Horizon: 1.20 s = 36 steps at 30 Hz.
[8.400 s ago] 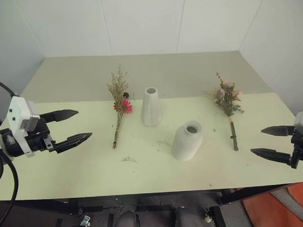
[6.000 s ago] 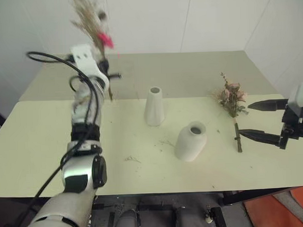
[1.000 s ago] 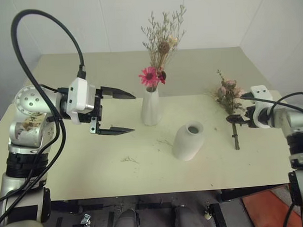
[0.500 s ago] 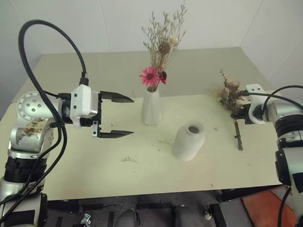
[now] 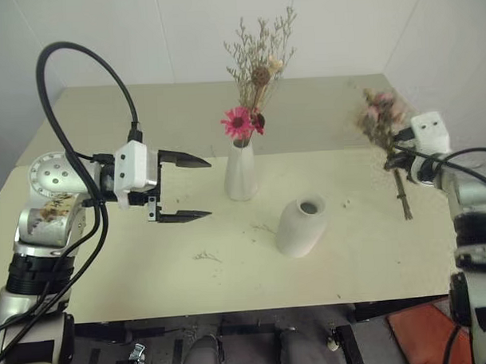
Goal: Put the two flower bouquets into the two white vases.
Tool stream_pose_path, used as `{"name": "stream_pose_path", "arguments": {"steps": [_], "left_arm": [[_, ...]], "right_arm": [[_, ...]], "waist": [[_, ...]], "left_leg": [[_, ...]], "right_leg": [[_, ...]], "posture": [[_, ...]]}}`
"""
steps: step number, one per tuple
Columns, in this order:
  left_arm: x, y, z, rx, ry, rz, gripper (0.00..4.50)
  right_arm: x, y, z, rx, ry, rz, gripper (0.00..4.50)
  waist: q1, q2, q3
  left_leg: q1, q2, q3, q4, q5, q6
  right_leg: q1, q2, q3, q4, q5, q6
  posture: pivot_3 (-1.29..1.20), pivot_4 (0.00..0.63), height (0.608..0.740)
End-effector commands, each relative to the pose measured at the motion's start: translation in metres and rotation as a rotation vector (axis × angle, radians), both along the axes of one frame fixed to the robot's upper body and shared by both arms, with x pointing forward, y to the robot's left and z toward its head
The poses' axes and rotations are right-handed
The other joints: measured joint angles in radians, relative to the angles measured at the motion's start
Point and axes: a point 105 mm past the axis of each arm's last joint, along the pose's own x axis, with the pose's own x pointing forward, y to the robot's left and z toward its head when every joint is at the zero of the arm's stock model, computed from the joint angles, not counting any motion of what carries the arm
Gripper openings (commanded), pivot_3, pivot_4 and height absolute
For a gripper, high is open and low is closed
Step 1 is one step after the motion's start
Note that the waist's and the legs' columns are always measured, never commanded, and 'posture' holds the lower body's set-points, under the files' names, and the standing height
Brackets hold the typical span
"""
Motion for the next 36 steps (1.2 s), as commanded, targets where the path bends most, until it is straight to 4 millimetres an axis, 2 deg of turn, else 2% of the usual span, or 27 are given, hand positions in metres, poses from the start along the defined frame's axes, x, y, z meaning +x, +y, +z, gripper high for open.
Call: {"name": "stream_pose_path", "arguments": {"steps": [1, 3, 5, 6, 9, 13, 16, 22, 25, 36], "left_arm": [[0.000, 0.007, 0.008, -0.005, -0.035, 0.023, 4.50], [0.002, 0.009, 0.006, 0.001, -0.031, 0.032, 4.50], [0.004, 0.010, 0.006, 0.005, -0.029, 0.037, 4.50], [0.005, 0.010, 0.007, 0.003, -0.029, 0.037, 4.50], [0.009, 0.010, 0.009, 0.002, -0.031, 0.040, 4.50], [0.011, 0.010, 0.008, 0.004, -0.029, 0.040, 4.50], [0.011, 0.010, 0.008, 0.006, -0.026, 0.041, 4.50], [0.009, 0.012, 0.011, 0.005, -0.029, 0.054, 4.50], [0.008, 0.015, 0.010, 0.007, -0.026, 0.075, 4.50], [0.004, 0.019, 0.009, 0.003, -0.013, 0.108, 4.50]], "right_arm": [[-0.042, 0.022, 0.093, -0.029, -0.539, 0.059, 0.13], [-0.070, 0.041, 0.112, 0.120, -0.688, 0.165, 0.13], [-0.101, 0.063, 0.119, 0.347, -0.767, 0.392, 0.13], [-0.112, 0.074, 0.119, 0.389, -0.783, 0.453, 0.13], [-0.126, 0.101, 0.112, 0.428, -0.725, 0.557, 0.13], [-0.152, 0.132, 0.119, 0.619, -0.780, 0.760, 0.13], [-0.150, 0.148, 0.114, 0.680, -0.749, 0.803, 0.13], [-0.146, 0.166, 0.103, 0.719, -0.690, 0.852, 0.13], [-0.140, 0.166, 0.092, 0.706, -0.662, 0.822, 0.13], [-0.134, 0.159, 0.074, 0.706, -0.655, 0.765, 0.13]], "waist": [[-0.001, 0.001, 0.000], [-0.006, 0.001, 0.000], [-0.004, 0.001, 0.000], [-0.003, 0.001, 0.000], [-0.003, 0.001, 0.000], [-0.004, 0.001, 0.000], [-0.010, 0.001, 0.000], [-0.009, 0.001, 0.000], [-0.007, 0.001, 0.000], [-0.007, 0.001, 0.000]], "left_leg": [[0.000, 0.000, 0.000, 0.000, 0.000, 0.000], [0.001, 0.000, 0.000, 0.000, 0.000, 0.000], [0.002, 0.001, 0.000, 0.000, 0.000, 0.000], [0.002, 0.001, -0.001, 0.000, 0.000, 0.000], [0.002, 0.001, -0.001, 0.000, 0.000, 0.000], [0.004, 0.001, -0.001, 0.001, 0.000, 0.000], [0.004, 0.001, -0.001, 0.001, 0.000, 0.000], [0.004, 0.001, -0.001, 0.001, 0.000, 0.000], [0.003, 0.001, -0.001, 0.001, 0.000, 0.000], [0.004, 0.001, -0.001, 0.001, 0.000, 0.000]], "right_leg": [[0.000, 0.000, 0.001, 0.000, 0.000, 0.000], [0.001, 0.000, 0.001, 0.001, 0.000, 0.000], [0.001, 0.001, 0.001, 0.001, 0.000, 0.000], [0.002, 0.001, 0.000, 0.001, 0.000, 0.000], [0.003, 0.000, -0.001, 0.000, 0.000, 0.000], [0.004, 0.001, 0.000, 0.000, 0.000, 0.000], [0.004, 0.001, 0.000, 0.001, 0.000, 0.000], [0.003, 0.001, 0.000, 0.002, 0.000, 0.000], [0.003, 0.001, 0.000, 0.001, 0.000, 0.000], [0.003, 0.001, 0.000, 0.001, 0.000, 0.000]], "posture": [[0.00, 0.150, 0.740], [0.00, 0.150, 0.740], [0.00, 0.150, 0.740], [0.00, 0.150, 0.740], [0.00, 0.150, 0.740], [0.00, 0.150, 0.740], [0.00, 0.150, 0.740], [0.00, 0.150, 0.740], [0.00, 0.150, 0.740], [0.00, 0.150, 0.740]]}}
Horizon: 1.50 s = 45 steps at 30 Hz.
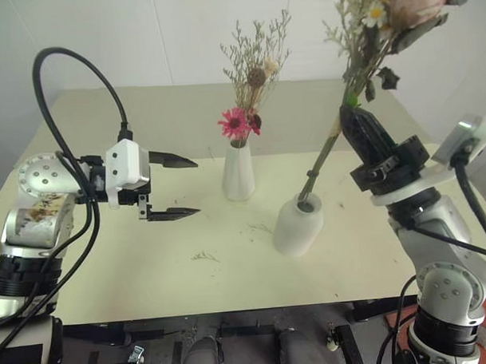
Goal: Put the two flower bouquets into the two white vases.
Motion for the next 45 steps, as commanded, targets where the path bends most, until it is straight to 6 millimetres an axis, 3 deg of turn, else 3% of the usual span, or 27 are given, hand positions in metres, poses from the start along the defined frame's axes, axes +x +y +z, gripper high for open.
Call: {"name": "stream_pose_path", "arguments": {"steps": [1, 19, 33, 39, 45], "left_arm": [[-0.004, 0.000, 0.012, -0.012, -0.046, 0.003, 4.50], [-0.002, 0.002, 0.013, -0.008, -0.035, 0.000, 4.50], [0.000, 0.001, 0.010, -0.007, -0.039, 0.002, 4.50], [-0.001, 0.001, 0.010, -0.008, -0.041, -0.001, 4.50], [-0.001, 0.003, 0.010, -0.007, -0.052, -0.003, 4.50]], "right_arm": [[-0.005, -0.002, 0.003, 0.011, -0.048, -0.016, 0.13], [-0.002, -0.001, -0.028, 0.043, -0.048, -0.044, 0.13], [-0.015, 0.006, -0.046, -0.039, -0.115, -0.049, 0.13], [-0.027, 0.014, -0.047, -0.075, -0.122, 0.076, 2.19], [-0.035, 0.008, -0.064, -0.149, -0.061, 0.092, 4.23]], "waist": [[0.000, 0.000, 0.000], [-0.001, 0.000, 0.000], [0.000, 0.000, 0.000], [0.001, 0.000, 0.000], [0.005, 0.000, 0.000]], "left_leg": [[0.000, 0.000, 0.000, 0.000, 0.000, 0.000], [0.001, 0.000, 0.000, 0.000, 0.000, 0.000], [0.002, 0.000, 0.000, 0.000, 0.000, 0.000], [0.003, 0.000, 0.000, 0.000, 0.000, 0.000], [0.003, 0.000, 0.000, 0.000, 0.000, 0.000]], "right_leg": [[0.000, 0.000, 0.000, 0.000, 0.000, 0.000], [0.000, 0.000, 0.000, 0.000, 0.000, 0.000], [0.000, 0.000, 0.000, -0.001, 0.000, 0.000], [0.001, 0.000, 0.001, -0.001, -0.001, -0.001], [0.001, 0.000, 0.001, -0.001, -0.001, -0.001]], "posture": [[0.00, 0.150, 0.740], [0.00, 0.150, 0.740], [0.00, 0.150, 0.740], [0.00, 0.150, 0.740], [0.00, 0.150, 0.740]]}}
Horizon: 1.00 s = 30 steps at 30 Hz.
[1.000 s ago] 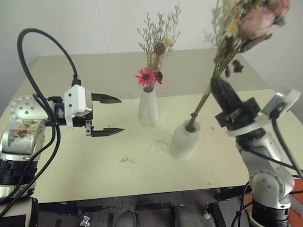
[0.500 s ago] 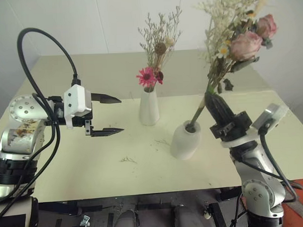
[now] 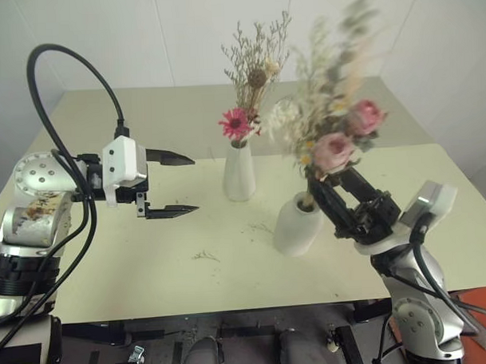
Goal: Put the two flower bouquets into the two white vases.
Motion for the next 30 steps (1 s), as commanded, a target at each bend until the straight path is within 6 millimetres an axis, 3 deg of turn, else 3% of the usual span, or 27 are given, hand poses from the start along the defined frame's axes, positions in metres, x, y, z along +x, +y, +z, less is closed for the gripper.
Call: {"name": "stream_pose_path", "arguments": {"steps": [1, 9, 13, 22, 30], "left_arm": [[-0.001, 0.002, 0.008, -0.004, -0.046, 0.002, 4.50], [0.002, 0.001, 0.007, -0.007, -0.053, 0.005, 4.50], [0.001, 0.006, 0.006, -0.015, -0.053, 0.023, 4.50], [-0.010, 0.030, 0.002, 0.004, -0.024, 0.107, 4.50], [-0.018, 0.057, 0.000, 0.015, -0.016, 0.225, 4.50]], "right_arm": [[-0.010, -0.004, 0.002, -0.029, -0.024, -0.008, 4.46], [-0.010, -0.040, -0.009, -0.144, 0.018, -0.135, 4.46], [-0.021, -0.075, -0.005, -0.259, 0.031, -0.152, 4.46], [-0.031, -0.154, 0.020, -0.465, 0.099, -0.224, 4.46], [-0.034, -0.201, 0.047, -0.622, 0.147, -0.327, 4.46]], "waist": [[0.002, 0.000, 0.000], [0.015, 0.000, 0.000], [0.021, 0.000, 0.000], [0.018, 0.000, 0.000], [0.020, 0.000, 0.000]], "left_leg": [[0.000, 0.000, 0.000, 0.000, 0.000, 0.000], [0.001, 0.000, 0.001, 0.000, 0.000, 0.000], [0.001, 0.000, 0.001, 0.000, 0.000, 0.000], [0.003, 0.000, 0.001, 0.000, 0.000, 0.000], [0.005, 0.001, 0.002, 0.000, 0.000, 0.000]], "right_leg": [[0.000, 0.000, 0.000, 0.000, 0.000, 0.000], [0.000, 0.000, 0.001, 0.000, 0.000, 0.000], [0.001, 0.000, 0.001, 0.000, 0.000, 0.000], [0.003, 0.000, 0.002, 0.000, -0.001, -0.001], [0.004, 0.000, 0.002, 0.000, -0.001, -0.001]], "posture": [[0.00, 0.150, 0.740], [0.00, 0.150, 0.740], [0.00, 0.150, 0.740], [0.00, 0.150, 0.740], [0.00, 0.150, 0.740]]}}
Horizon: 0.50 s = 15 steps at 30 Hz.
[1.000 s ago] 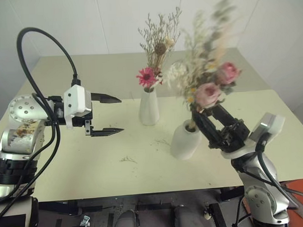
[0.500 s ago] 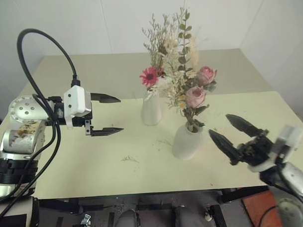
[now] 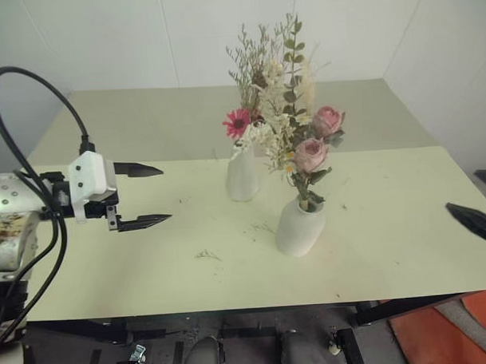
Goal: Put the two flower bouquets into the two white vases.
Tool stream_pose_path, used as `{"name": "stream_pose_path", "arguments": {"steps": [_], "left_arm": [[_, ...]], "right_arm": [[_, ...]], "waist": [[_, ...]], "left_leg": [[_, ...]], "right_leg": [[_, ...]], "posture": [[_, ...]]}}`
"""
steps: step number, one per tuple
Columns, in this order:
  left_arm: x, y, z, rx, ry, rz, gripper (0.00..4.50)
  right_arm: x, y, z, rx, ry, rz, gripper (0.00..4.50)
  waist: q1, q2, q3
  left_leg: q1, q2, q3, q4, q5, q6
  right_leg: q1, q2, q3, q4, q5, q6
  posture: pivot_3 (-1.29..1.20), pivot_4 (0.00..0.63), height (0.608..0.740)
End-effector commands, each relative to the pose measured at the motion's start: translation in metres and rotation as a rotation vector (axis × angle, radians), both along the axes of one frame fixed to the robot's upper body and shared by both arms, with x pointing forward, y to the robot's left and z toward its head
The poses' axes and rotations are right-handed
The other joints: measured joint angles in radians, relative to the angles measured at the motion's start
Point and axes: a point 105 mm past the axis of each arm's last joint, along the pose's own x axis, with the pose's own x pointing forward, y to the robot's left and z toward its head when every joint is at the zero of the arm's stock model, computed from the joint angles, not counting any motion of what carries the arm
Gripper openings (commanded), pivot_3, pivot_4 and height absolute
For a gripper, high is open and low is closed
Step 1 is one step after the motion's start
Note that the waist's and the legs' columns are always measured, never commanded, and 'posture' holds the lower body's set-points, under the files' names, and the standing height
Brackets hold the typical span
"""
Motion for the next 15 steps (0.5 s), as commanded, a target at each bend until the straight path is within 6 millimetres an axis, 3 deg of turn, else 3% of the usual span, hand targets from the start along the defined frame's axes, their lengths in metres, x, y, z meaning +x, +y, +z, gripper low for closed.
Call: {"name": "stream_pose_path", "arguments": {"steps": [1, 5, 11, 15], "left_arm": [[-0.005, 0.006, 0.014, 0.002, -0.051, 0.031, 4.50], [-0.005, 0.009, 0.012, 0.004, -0.045, 0.050, 4.50], [-0.008, 0.000, 0.012, -0.013, -0.052, 0.044, 4.50], [-0.009, 0.007, 0.010, 0.005, -0.053, 0.085, 4.50]], "right_arm": [[-0.002, -0.018, 0.019, -0.050, -0.036, -0.069, 4.46], [0.000, -0.020, 0.022, -0.080, -0.038, -0.068, 4.46], [-0.001, -0.017, 0.007, -0.110, 0.023, -0.047, 4.46], [0.006, -0.009, 0.003, -0.070, 0.009, -0.036, 4.46]], "waist": [[0.000, 0.000, 0.000], [0.000, 0.000, 0.000], [0.002, 0.000, 0.000], [0.001, 0.000, 0.000]], "left_leg": [[0.000, 0.000, 0.000, 0.000, 0.000, 0.000], [0.000, 0.000, 0.000, 0.000, 0.000, 0.000], [0.000, 0.000, 0.000, 0.000, 0.000, 0.000], [0.000, 0.000, 0.000, -0.001, 0.000, 0.000]], "right_leg": [[0.000, 0.000, 0.000, 0.000, 0.000, 0.000], [0.000, 0.000, 0.000, 0.000, 0.000, 0.000], [0.000, 0.000, 0.000, -0.001, 0.000, 0.000], [0.000, 0.000, 0.000, 0.000, 0.000, 0.000]], "posture": [[0.00, 0.150, 0.740], [0.00, 0.150, 0.740], [0.00, 0.150, 0.740], [0.00, 0.150, 0.740]]}}
